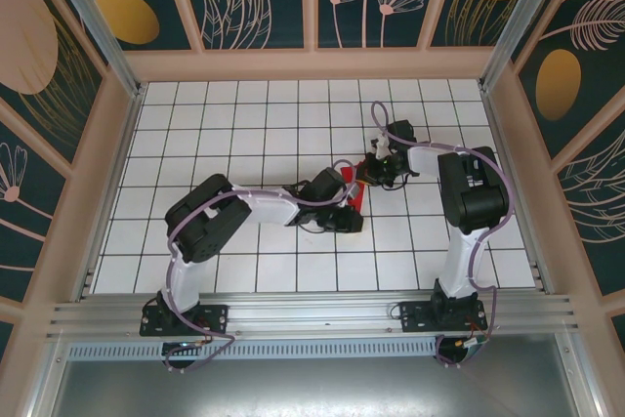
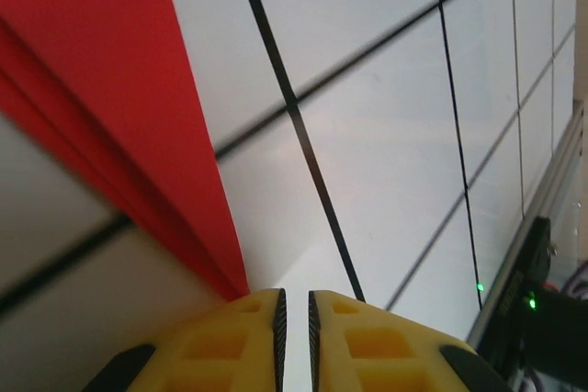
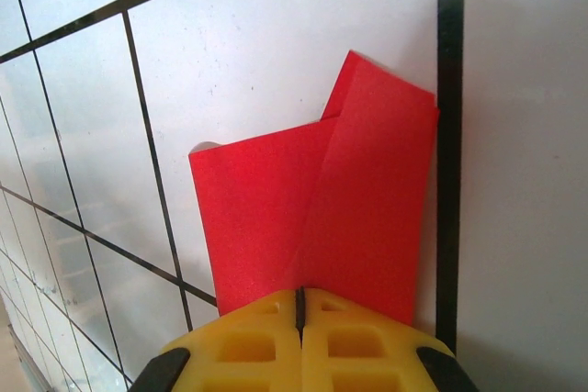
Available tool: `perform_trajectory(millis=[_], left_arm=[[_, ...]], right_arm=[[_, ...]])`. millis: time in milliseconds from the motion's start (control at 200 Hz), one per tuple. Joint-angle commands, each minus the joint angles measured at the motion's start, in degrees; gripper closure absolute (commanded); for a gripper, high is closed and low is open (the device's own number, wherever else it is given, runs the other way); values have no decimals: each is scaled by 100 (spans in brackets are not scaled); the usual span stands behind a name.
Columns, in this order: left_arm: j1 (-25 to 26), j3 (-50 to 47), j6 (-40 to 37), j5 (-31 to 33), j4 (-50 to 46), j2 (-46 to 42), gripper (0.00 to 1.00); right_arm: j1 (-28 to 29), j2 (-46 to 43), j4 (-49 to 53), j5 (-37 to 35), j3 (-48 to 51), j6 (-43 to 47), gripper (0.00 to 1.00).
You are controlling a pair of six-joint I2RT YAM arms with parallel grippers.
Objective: Fold a paper plane with a square sheet of paper (fold left side to right side)
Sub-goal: Fold the wing for the fifth time at the center of the table, then pick up the paper plane at the center of the table.
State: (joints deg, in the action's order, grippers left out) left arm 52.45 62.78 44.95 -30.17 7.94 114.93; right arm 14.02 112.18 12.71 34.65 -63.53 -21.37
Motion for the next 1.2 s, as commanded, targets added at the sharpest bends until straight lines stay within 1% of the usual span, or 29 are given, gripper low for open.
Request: perform_trajectory(millis=[0, 60, 115, 195, 240, 295, 325, 395, 435, 505, 550, 626, 666, 721, 791, 886, 971, 1011, 1071, 1176, 1196], left_arm=[[49, -271, 64, -220, 286, -603, 81], [15, -424, 59, -191, 434, -878, 81], [-78, -564, 45, -126, 509, -1170, 80], [-311, -835, -23, 84, 537, -1625, 75], [-489, -1014, -59, 314, 530, -1973, 69], [-741, -1208, -105, 507, 556, -2305, 68], [-874, -1299, -120, 631, 539, -2472, 65], [-1163, -1446, -217, 927, 512, -2792, 63], [-1303, -1474, -264, 1163, 466, -2939, 59], [-1444, -1533, -317, 1518, 470, -3120, 54], [-1508, -1562, -284, 1758, 489, -3213, 47], [-1567, -1611, -255, 2134, 560, -3326, 40], [-1578, -1628, -231, 2306, 578, -3386, 38], [-1581, -1660, -223, 2445, 640, -3439, 38], [-1580, -1701, -221, 2512, 692, -3484, 38], [-1580, -1757, -236, 2603, 651, -3527, 37], [-1580, -1820, -244, 2717, 624, -3601, 37], [-1580, -1840, -266, 2769, 596, -3649, 37], [-1580, -1879, -276, 2857, 579, -3736, 36], [-1578, -1906, -350, 3011, 497, -3887, 35], [-1579, -1903, -375, 3021, 473, -3918, 35]], right_arm=[[9, 242, 39, -326, -71, -28, 96], [12, 72, -114, -240, -98, -34, 92], [5, -132, -223, -242, -122, -47, 87], [4, -500, -261, -394, -176, -9, 77], [6, -726, -239, -534, -194, 7, 72], [5, -1017, -180, -720, -178, 27, 66], [14, -1175, -128, -837, -168, 27, 64], [69, -1534, 51, -1191, -126, 45, 60], [111, -1723, 201, -1472, -100, 45, 57], [257, -2022, 511, -2060, -43, 3, 51], [380, -2140, 704, -2419, 0, -90, 47], [554, -2254, 991, -2896, 134, -291, 41], [615, -2307, 1042, -3018, 256, -377, 39], [668, -2357, 929, -2938, 497, -481, 38], [736, -2282, 761, -2663, 681, -568, 39], [929, -2034, 880, -2761, 642, -661, 44], [1000, -1822, 948, -2821, 596, -745, 54], [1018, -1752, 968, -2856, 587, -787, 60], [1039, -1682, 1032, -2928, 544, -799, 71], [1142, -1671, 1176, -3057, 343, -689, 98], [1181, -1693, 1188, -3076, 299, -650, 100]])
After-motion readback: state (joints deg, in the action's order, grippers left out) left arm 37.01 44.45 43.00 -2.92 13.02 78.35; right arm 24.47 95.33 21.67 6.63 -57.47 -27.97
